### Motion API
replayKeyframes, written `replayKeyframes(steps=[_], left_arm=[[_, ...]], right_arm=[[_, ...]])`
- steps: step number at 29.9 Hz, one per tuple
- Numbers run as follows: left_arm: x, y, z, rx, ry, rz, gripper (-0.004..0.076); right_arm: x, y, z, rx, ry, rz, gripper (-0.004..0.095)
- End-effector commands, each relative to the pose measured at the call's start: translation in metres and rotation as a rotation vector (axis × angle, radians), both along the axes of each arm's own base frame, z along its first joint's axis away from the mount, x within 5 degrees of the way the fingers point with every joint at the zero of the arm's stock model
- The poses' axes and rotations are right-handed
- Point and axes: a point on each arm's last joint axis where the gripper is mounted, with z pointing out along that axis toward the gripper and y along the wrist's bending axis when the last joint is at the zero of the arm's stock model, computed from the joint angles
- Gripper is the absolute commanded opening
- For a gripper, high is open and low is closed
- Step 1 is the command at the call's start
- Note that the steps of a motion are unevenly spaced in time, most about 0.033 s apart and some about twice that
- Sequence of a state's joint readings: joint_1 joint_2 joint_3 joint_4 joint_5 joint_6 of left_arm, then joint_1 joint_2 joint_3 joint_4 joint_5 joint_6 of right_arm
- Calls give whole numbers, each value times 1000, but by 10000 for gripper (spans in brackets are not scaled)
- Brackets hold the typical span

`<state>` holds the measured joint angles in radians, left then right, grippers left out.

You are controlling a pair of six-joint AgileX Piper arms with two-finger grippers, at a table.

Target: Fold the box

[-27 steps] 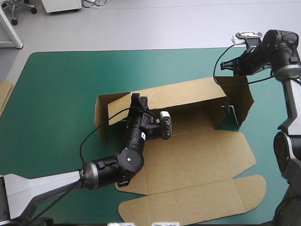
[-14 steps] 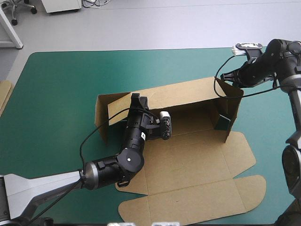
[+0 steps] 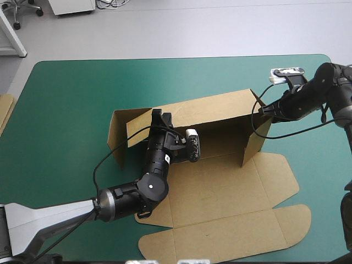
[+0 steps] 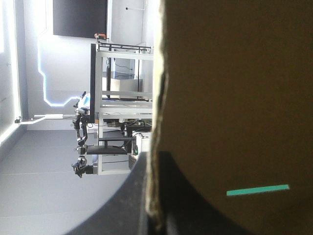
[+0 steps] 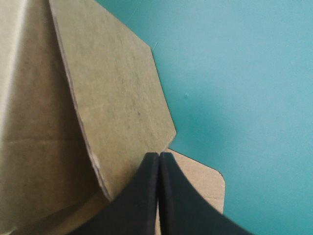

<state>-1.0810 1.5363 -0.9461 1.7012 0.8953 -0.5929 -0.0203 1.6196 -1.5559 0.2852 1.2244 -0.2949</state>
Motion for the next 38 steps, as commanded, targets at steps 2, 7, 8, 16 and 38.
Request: replayKeyframes(steps=[2, 7, 8, 16, 38], left_arm=[[-1, 3, 25, -44, -108, 10, -10], [-2, 4, 25, -48, -100, 15, -10], [-2, 4, 25, -48, -100, 15, -10], [-2, 3, 25, -47, -101, 10, -10], [-2, 2, 24, -34, -99, -4, -10]], right_arm=[[-15, 0, 13, -9, -133, 53, -16], [-22, 0, -3, -56, -197, 147, 9], [-22, 0, -8, -62, -193, 164, 42], [-28, 11, -20, 14, -189, 303, 528], [-34, 38, -10, 61, -254, 438, 629]])
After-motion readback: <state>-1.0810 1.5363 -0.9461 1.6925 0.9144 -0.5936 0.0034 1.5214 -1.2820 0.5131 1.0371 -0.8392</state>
